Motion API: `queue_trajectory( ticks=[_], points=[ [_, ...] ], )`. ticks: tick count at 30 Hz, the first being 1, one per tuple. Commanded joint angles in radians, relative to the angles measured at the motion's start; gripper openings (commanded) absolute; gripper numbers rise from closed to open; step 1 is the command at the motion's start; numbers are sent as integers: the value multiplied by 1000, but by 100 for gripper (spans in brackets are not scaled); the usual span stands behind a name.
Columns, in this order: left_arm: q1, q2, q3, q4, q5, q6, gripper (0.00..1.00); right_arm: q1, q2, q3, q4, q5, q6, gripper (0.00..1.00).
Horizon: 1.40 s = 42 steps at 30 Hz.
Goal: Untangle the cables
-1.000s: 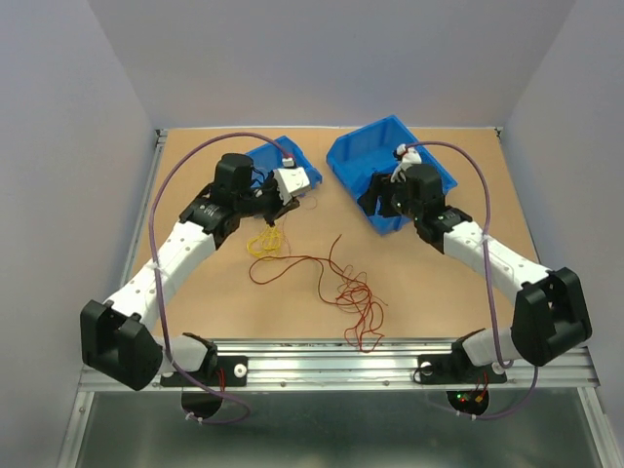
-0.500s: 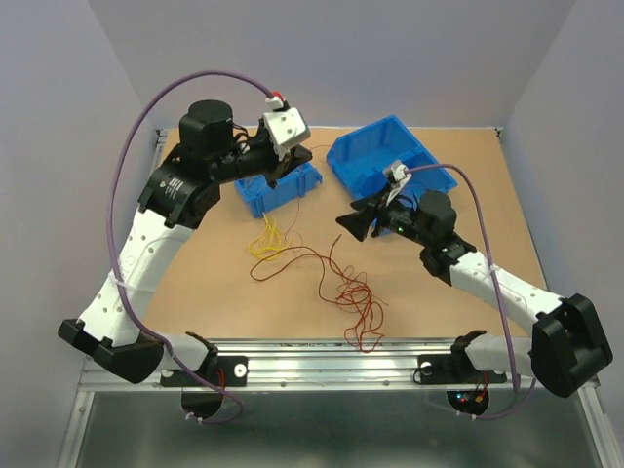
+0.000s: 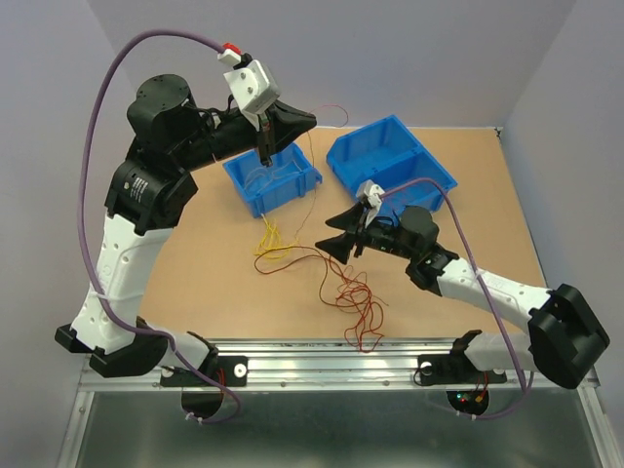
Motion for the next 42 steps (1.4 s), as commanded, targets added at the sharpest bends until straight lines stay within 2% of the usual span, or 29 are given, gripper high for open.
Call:
queue_trajectory(
  ticks=[1,13,18,22,31,33,34,35,36,39,42],
  points=[
    [-7,-2,36,75,33,-77,0,48,50,18,61,20,-46,72],
    [-7,-11,33,111,67,-126,0,126,142,46,76,192,-86,67],
    [-7,-13,16,120,67,-125,0,140,211,72,138,235,-97,73],
    [-8,-8,7,121,70,-125,0,171,298,157,169,250,-103,80],
    [-7,-33,8,109,29,-93,0,197,456,343,177,333,-137,81],
    [-7,-40,8,99,-2,-77,0,198,501,384,192,331,-129,76],
    [-7,-45,8,95,-14,-62,0,200,513,398,192,339,-126,69],
    [-7,-48,8,92,-40,-56,0,201,522,411,192,350,-121,50],
    [-7,-56,8,86,-53,-48,0,203,535,426,194,351,-117,45],
    [-7,-68,1,83,-105,-39,0,207,546,441,203,371,-112,51],
    [-7,-77,2,80,-130,-45,0,209,556,460,220,405,-106,50]
  ],
)
